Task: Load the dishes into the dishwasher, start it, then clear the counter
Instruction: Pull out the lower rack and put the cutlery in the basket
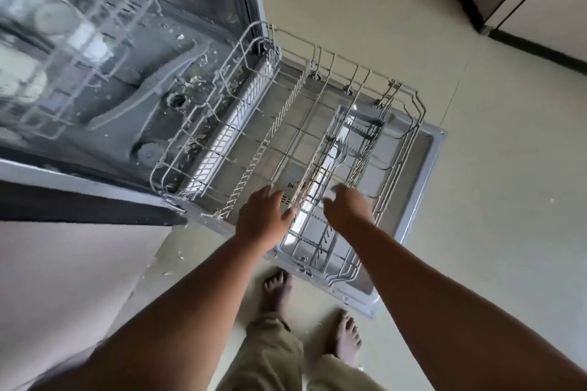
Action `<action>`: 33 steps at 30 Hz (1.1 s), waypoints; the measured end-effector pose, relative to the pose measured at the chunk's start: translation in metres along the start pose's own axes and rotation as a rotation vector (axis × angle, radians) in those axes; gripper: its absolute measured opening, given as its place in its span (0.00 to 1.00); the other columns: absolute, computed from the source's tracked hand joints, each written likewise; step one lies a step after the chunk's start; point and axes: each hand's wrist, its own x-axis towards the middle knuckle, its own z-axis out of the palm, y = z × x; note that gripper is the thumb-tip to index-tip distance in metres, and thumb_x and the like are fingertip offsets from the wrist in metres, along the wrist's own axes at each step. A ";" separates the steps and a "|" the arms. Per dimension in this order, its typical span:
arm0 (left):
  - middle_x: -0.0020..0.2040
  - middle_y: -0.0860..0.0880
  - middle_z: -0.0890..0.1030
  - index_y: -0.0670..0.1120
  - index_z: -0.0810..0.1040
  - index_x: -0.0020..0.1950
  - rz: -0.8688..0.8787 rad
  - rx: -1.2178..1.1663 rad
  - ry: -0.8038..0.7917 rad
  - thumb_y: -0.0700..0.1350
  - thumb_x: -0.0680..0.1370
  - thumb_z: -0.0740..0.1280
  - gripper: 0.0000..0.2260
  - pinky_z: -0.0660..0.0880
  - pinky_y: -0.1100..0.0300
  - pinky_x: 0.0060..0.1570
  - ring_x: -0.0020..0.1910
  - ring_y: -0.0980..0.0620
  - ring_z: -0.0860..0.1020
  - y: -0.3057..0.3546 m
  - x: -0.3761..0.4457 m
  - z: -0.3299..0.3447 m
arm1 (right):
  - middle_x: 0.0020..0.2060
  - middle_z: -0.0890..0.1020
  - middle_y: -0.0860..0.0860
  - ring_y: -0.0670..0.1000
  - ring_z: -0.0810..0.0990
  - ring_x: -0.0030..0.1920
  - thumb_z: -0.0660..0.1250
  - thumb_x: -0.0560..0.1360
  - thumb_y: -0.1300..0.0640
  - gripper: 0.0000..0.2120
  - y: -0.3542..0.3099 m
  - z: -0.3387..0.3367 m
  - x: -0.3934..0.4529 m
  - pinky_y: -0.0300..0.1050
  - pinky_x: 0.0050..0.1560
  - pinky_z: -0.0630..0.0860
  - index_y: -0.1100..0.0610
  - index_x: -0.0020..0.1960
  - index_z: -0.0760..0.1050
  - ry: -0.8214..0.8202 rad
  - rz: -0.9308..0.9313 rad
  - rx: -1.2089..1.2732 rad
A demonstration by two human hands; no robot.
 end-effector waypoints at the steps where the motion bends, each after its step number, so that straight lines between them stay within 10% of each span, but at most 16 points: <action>1: 0.73 0.42 0.67 0.47 0.67 0.73 -0.029 0.061 -0.006 0.61 0.79 0.58 0.27 0.68 0.48 0.67 0.71 0.42 0.66 -0.002 -0.018 -0.007 | 0.58 0.79 0.56 0.55 0.79 0.55 0.62 0.79 0.54 0.15 -0.004 -0.004 -0.018 0.47 0.55 0.76 0.56 0.64 0.72 -0.044 -0.048 -0.108; 9: 0.79 0.44 0.54 0.48 0.53 0.79 -0.279 0.167 0.043 0.66 0.78 0.53 0.35 0.49 0.46 0.74 0.78 0.42 0.51 -0.006 -0.166 -0.094 | 0.73 0.65 0.56 0.60 0.56 0.75 0.61 0.78 0.50 0.28 -0.069 -0.043 -0.151 0.57 0.73 0.56 0.55 0.75 0.57 -0.128 -0.507 -0.718; 12: 0.76 0.42 0.64 0.47 0.64 0.76 -0.304 0.188 0.156 0.67 0.75 0.52 0.35 0.58 0.42 0.71 0.74 0.39 0.62 -0.010 -0.213 -0.142 | 0.75 0.60 0.59 0.62 0.51 0.77 0.62 0.78 0.51 0.32 -0.113 -0.055 -0.195 0.60 0.74 0.50 0.55 0.77 0.53 -0.107 -0.706 -0.817; 16: 0.70 0.41 0.73 0.45 0.73 0.70 -0.336 0.146 0.307 0.67 0.73 0.52 0.36 0.68 0.41 0.64 0.68 0.38 0.72 -0.024 -0.278 -0.210 | 0.77 0.55 0.60 0.62 0.47 0.78 0.61 0.79 0.52 0.34 -0.190 -0.073 -0.254 0.61 0.75 0.47 0.56 0.79 0.48 -0.006 -0.969 -0.857; 20: 0.80 0.45 0.49 0.48 0.49 0.80 -0.469 0.169 0.463 0.67 0.76 0.43 0.37 0.47 0.45 0.75 0.79 0.42 0.48 -0.044 -0.344 -0.277 | 0.78 0.51 0.58 0.61 0.44 0.78 0.62 0.78 0.48 0.38 -0.271 -0.090 -0.321 0.59 0.75 0.45 0.55 0.79 0.45 0.106 -1.206 -0.821; 25: 0.80 0.47 0.42 0.49 0.43 0.80 -0.668 0.066 0.669 0.71 0.72 0.36 0.41 0.38 0.47 0.75 0.78 0.45 0.39 -0.086 -0.419 -0.328 | 0.79 0.51 0.56 0.59 0.43 0.78 0.61 0.78 0.46 0.37 -0.340 -0.090 -0.393 0.57 0.75 0.45 0.54 0.79 0.45 0.212 -1.449 -0.779; 33: 0.80 0.45 0.41 0.48 0.42 0.80 -0.813 -0.041 0.835 0.66 0.79 0.51 0.37 0.36 0.47 0.74 0.78 0.45 0.38 -0.161 -0.534 -0.367 | 0.79 0.50 0.54 0.58 0.42 0.78 0.62 0.77 0.43 0.40 -0.419 -0.056 -0.488 0.56 0.77 0.43 0.52 0.79 0.44 0.238 -1.522 -0.719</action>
